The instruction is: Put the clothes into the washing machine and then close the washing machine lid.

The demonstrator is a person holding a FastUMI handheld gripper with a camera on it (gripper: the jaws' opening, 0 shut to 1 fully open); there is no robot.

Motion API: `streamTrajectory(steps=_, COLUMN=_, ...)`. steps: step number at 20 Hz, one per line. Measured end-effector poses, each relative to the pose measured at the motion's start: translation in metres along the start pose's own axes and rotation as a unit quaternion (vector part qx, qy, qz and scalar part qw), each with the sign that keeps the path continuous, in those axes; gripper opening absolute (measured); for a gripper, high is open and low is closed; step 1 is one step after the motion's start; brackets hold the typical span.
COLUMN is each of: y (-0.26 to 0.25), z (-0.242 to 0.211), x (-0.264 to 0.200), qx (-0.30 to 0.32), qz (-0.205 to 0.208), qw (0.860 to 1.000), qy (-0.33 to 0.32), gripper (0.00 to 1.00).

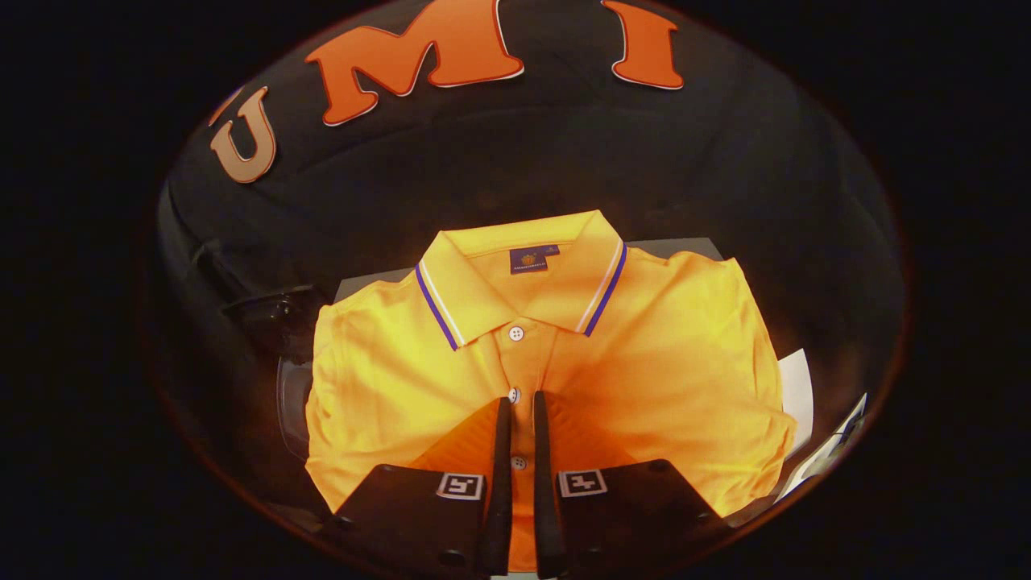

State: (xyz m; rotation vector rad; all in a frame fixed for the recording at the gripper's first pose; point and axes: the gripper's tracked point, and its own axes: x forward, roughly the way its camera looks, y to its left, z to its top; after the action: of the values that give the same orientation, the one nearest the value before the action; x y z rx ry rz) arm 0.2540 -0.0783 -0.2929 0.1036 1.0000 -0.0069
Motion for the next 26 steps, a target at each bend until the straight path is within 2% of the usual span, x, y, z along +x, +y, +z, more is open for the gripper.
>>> streamTrajectory(steps=1, y=0.0, z=0.001, x=-0.002, qx=0.014, qz=0.001, qw=1.0, qy=0.006, gripper=0.21)
streamTrajectory(steps=2, y=0.001, z=0.0, x=0.001, qx=0.028, qz=0.001, qw=1.0, qy=0.012, gripper=0.12)
streamTrajectory(steps=5, y=0.002, z=0.0, x=-0.002, qx=0.013, qz=-0.005, qw=1.0, qy=0.008, gripper=0.11)
streamTrajectory(steps=10, y=0.002, z=0.002, x=-0.005, qx=0.013, qz=0.005, qw=0.999, qy=-0.049, gripper=0.09)
streamTrajectory(steps=13, y=0.004, z=0.005, x=-0.01, qx=-0.012, qz=0.0, qw=0.994, qy=-0.11, gripper=0.08)
streamTrajectory(steps=15, y=0.006, z=0.013, x=-0.021, qx=-0.019, qz=0.013, qw=0.989, qy=-0.149, gripper=0.08)
streamTrajectory(steps=21, y=0.016, z=0.023, x=-0.049, qx=0.019, qz=0.071, qw=0.978, qy=-0.197, gripper=0.08)
streamTrajectory(steps=24, y=0.038, z=0.042, x=-0.075, qx=0.044, qz=0.115, qw=0.966, qy=-0.229, gripper=0.08)
streamTrajectory(steps=26, y=0.051, z=0.045, x=-0.093, qx=0.041, qz=0.126, qw=0.961, qy=-0.243, gripper=0.08)
